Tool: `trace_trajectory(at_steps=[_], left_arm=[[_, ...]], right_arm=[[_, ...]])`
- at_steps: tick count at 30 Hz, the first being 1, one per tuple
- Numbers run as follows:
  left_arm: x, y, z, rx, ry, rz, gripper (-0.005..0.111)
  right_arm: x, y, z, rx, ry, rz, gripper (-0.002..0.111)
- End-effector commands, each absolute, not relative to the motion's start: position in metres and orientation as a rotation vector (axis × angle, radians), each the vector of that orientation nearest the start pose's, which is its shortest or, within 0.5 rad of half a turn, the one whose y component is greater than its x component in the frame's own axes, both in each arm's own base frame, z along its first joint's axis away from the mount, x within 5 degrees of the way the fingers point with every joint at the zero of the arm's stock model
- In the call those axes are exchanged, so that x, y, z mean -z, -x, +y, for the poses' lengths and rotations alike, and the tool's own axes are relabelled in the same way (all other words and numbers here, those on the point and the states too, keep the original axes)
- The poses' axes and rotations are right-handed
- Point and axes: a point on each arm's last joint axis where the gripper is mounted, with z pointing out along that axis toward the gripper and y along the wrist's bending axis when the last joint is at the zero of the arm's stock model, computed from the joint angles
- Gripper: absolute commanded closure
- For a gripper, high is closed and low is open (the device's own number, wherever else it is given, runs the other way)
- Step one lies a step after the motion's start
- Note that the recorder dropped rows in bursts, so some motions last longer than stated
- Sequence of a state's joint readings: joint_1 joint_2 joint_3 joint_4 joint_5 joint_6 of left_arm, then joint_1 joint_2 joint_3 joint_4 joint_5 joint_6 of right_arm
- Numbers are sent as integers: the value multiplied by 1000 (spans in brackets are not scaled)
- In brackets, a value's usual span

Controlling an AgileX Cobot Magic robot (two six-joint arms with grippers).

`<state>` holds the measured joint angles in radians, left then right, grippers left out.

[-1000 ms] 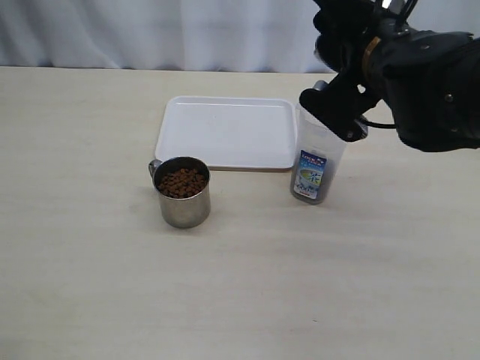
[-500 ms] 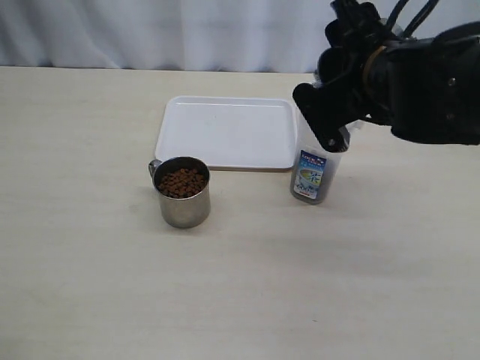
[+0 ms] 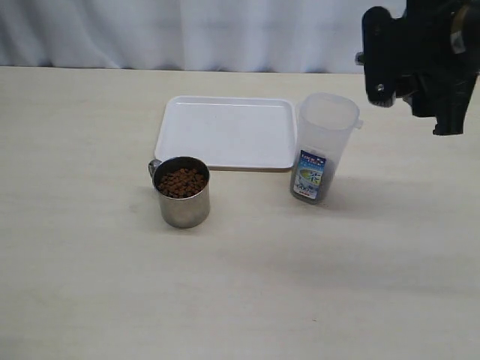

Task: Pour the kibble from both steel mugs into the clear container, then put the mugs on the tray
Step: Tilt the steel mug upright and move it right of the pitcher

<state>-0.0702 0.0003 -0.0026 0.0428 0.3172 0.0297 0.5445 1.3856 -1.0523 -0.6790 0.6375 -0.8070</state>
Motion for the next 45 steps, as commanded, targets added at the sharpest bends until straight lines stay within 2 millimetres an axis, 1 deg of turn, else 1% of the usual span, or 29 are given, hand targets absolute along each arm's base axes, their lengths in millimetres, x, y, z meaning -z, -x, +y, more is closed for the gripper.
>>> trace_trajectory(at_steps=[1,6,9,14,18,19,20,24,25,26,29,32,38,42,45], left_arm=[[-185,-54,-3,-10,-114,1788,107],[-185,-54,-3,-10,-114,1788,107],[-185,-54,-3,-10,-114,1788,107],[-185,-54,-3,-10,-114,1788,107],[-185,-54,-3,-10,-114,1788,107],[-185,-54,-3,-10,-114,1788,107],[-185,-54,-3,-10,-114,1788,107],[-185,-54,-3,-10,-114,1788,107],[-185,-54,-3,-10,-114,1788,107],[-185,-54,-3,-10,-114,1788,107],[-185,-54,-3,-10,-114,1788,107],[-185,-54,-3,-10,-114,1788,107],[-185,-54,-3,-10,-114,1788,107],[-185,-54,-3,-10,-114,1788,107],[-185,-54,-3,-10,-114,1788,107]], right_arm=[[-324,-264,111,656,1793,1552,104],[-324,-264,100,447,1715,1625,104],[-320,-264,92,277,1668,1671,104],[-311,-263,63,-7,1528,1761,104],[-297,-258,43,-135,1450,1780,104],[-291,-257,37,-169,1406,1784,104],[-288,-255,34,-183,1395,1768,104],[-273,-251,24,-259,1234,1731,104],[-270,-250,21,-279,1166,1745,104],[-269,-250,19,-286,1143,1754,104],[-263,-249,18,-303,1133,1772,104],[-261,-248,19,-328,1093,1777,104],[-257,-246,20,-344,1078,1789,104],[-245,-244,20,-395,1004,1831,104],[-233,-244,19,-422,901,1881,104]])
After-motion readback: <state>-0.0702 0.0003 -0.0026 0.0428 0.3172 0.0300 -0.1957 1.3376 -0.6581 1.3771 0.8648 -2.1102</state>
